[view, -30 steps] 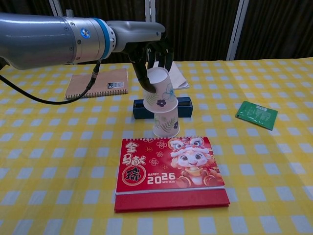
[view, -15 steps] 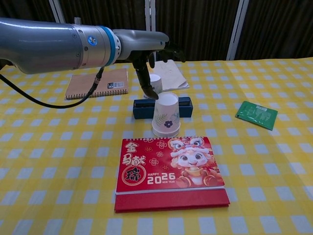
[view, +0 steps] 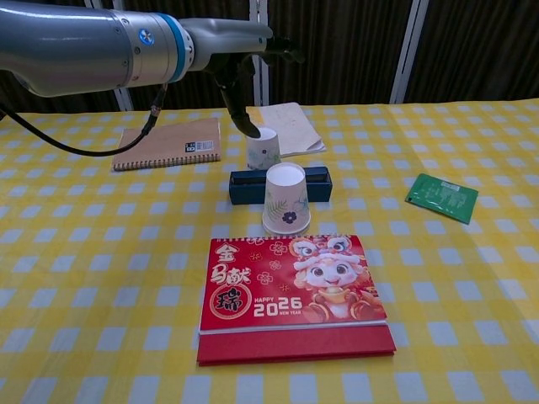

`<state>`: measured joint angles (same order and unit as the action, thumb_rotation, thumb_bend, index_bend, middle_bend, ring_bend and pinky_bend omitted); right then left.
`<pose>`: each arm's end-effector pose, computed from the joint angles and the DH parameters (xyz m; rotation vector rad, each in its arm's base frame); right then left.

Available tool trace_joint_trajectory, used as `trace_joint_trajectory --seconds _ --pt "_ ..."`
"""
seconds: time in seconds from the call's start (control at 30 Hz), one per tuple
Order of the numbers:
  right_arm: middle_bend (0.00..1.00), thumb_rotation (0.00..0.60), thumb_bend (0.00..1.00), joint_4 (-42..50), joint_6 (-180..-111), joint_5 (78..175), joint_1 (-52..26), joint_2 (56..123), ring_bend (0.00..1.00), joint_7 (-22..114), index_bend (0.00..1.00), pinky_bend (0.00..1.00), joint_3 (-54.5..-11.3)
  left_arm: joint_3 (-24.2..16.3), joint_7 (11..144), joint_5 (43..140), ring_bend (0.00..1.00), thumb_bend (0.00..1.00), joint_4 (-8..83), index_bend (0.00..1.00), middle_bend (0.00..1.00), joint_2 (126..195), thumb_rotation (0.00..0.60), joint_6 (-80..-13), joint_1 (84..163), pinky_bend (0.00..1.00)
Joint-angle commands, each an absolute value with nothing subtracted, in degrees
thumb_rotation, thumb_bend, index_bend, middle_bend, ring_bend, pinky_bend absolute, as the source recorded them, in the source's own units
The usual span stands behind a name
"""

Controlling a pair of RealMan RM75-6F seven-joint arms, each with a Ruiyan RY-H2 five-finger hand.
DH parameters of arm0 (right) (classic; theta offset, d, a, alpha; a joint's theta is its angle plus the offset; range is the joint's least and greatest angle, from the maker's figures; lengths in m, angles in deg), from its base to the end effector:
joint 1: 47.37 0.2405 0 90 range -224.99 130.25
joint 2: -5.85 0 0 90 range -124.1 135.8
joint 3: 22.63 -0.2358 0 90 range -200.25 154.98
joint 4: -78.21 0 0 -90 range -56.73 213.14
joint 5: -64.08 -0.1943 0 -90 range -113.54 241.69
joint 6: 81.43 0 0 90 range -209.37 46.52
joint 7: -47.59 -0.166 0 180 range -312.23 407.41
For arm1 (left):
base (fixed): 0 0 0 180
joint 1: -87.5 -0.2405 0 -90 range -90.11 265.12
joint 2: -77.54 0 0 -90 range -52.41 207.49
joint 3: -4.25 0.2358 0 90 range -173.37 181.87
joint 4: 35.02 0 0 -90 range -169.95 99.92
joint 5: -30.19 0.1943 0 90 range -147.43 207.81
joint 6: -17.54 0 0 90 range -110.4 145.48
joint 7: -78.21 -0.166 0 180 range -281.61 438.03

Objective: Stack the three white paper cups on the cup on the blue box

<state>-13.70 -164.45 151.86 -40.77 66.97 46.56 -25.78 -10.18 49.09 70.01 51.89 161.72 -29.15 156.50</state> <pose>-0.2826 -0.2101 0.1743 1.4553 -0.8604 0.8957 0.0074 0.4003 0.0030 -2.0268 -0.8230 -0.9422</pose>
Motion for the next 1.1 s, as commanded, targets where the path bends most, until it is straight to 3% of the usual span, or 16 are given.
trace_joint_trajectory --seconds 0.03,0.33,0.7,0.97,1.1 --pt "0.0 0.6 0.0 -13.3 -163.4 150.6 -40.4 67.4 0.0 47.4 0.06 0.0 -26.1 -10.0 48.5 66.1 0.05 0.16 44.1 0.06 0.0 163.3 0.6 -25.1 159.0 0.14" --pt "0.0 0.6 0.0 -12.2 -163.1 149.7 -40.1 67.6 0.0 47.2 0.06 0.0 -26.7 -9.6 52.9 65.5 0.07 0.17 26.8 0.13 0.01 172.1 0.6 -16.9 161.9 0.15" --pt "0.0 0.6 0.0 -11.9 -163.4 149.0 -40.4 67.3 0.0 46.5 0.06 0.0 -27.0 -9.3 57.3 69.2 0.13 0.22 13.0 0.18 0.09 180.8 0.6 -11.7 163.5 0.18" --pt "0.0 0.6 0.0 -11.6 -163.2 148.4 -40.5 67.2 0.0 46.0 0.06 0.0 -27.1 -9.6 58.6 71.4 0.19 0.23 6.0 0.2 0.15 184.9 0.6 -11.0 163.9 0.28" --pt "0.0 0.6 0.0 -11.5 -163.3 148.4 -40.5 67.1 0.0 45.8 0.06 0.0 -27.2 -9.9 58.7 71.4 0.26 0.23 4.2 0.24 0.24 185.8 0.6 -10.4 163.9 0.37"
